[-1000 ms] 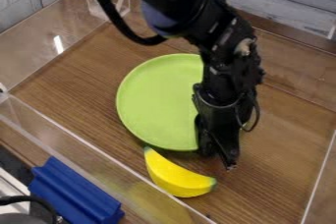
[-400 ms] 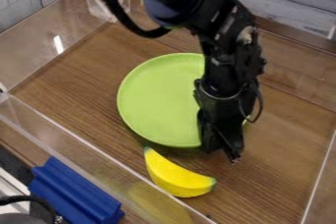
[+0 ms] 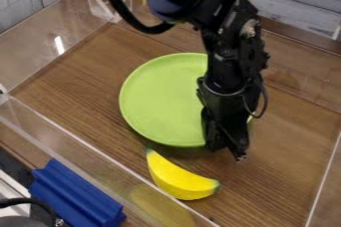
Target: Put the banana in the green plate
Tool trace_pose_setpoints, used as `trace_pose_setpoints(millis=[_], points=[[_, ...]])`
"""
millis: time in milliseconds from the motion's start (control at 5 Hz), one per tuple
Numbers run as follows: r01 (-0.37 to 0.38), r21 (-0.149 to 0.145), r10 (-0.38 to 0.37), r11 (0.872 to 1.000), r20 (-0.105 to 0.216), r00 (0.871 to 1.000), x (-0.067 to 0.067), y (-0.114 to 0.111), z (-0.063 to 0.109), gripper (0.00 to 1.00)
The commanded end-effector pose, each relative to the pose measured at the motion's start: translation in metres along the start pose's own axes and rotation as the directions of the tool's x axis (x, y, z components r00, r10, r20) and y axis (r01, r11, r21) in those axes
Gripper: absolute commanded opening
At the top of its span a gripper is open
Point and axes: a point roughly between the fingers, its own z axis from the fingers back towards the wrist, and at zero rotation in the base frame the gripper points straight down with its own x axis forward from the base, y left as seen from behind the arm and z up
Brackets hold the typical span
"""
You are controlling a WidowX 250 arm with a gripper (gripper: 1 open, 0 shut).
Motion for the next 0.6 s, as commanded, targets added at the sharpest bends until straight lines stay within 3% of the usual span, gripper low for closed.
trace_pose_setpoints(millis=[0,200,400], points=[[-0.023,0.006,0.022,1.000,0.054,0.998,0.0102,0.0061,0.0132,0.00],[-0.028,-0.001,0.028,1.000,0.048,0.998,0.0061,0.0031,0.0148,1.00],[-0.022,-0.004,0.022,1.000,0.048,0.999,0.0032,0.0003,0.0129,1.00]])
